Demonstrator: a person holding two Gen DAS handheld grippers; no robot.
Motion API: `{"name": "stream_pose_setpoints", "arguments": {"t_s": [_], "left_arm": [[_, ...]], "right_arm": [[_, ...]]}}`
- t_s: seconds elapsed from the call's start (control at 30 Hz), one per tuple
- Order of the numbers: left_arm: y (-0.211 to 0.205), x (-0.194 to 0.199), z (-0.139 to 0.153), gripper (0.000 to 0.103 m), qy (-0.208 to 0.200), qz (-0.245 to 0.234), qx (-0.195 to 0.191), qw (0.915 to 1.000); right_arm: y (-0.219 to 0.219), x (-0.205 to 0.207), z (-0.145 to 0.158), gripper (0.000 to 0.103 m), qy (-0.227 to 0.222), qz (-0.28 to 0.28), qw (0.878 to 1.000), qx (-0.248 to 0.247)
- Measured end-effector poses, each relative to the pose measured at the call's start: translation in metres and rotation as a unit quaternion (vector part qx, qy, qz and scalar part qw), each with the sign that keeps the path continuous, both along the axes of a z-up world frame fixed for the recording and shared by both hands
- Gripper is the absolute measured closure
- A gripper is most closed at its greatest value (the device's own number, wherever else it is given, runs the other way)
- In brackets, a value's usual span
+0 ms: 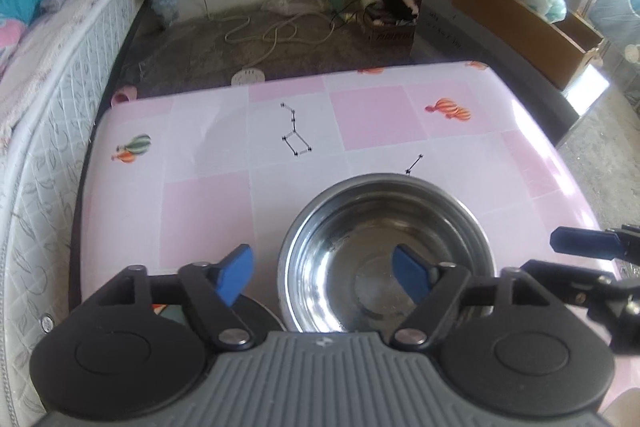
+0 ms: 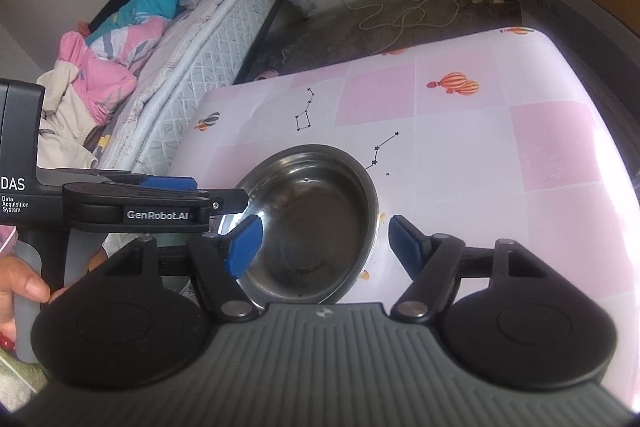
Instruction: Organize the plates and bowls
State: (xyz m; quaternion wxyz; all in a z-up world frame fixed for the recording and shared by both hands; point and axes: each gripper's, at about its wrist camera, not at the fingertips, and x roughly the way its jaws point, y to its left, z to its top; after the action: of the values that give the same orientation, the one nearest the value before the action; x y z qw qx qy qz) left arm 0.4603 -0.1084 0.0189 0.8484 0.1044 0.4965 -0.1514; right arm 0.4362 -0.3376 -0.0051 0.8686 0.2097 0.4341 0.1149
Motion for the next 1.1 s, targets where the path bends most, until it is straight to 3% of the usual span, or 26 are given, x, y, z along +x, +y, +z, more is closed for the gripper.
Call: {"name": "stream_pose_setpoints", "arguments": {"t_s": [0.3, 0.6, 0.9, 1.1], "left_arm": [[0.049, -0.025, 0.031, 0.018, -0.013, 0.028, -0.029, 0.9991], [0.132, -0.055, 0.033, 0.014, -0.034, 0.104, -0.053, 0.9926], [0.160, -0.057, 0.002, 0.015, -0.022, 0.134, -0.050, 0.9894], [0.162, -0.046, -0.024, 0.022, -0.006, 0.139, -0.046, 0.9891]], "right_arm": [[-0.011, -0.036, 0.038, 0.033, -0.035, -0.004, 0.999, 0.021], [0.028, -0.059, 0.064, 0.033, -0.046, 0.030, 0.997, 0.055], [0.109, -0.053, 0.031, 0.035, 0.014, 0.037, 0.994, 0.100], [0.142, -0.041, -0.001, 0.046, 0.046, 0.014, 0.994, 0.098]]}}
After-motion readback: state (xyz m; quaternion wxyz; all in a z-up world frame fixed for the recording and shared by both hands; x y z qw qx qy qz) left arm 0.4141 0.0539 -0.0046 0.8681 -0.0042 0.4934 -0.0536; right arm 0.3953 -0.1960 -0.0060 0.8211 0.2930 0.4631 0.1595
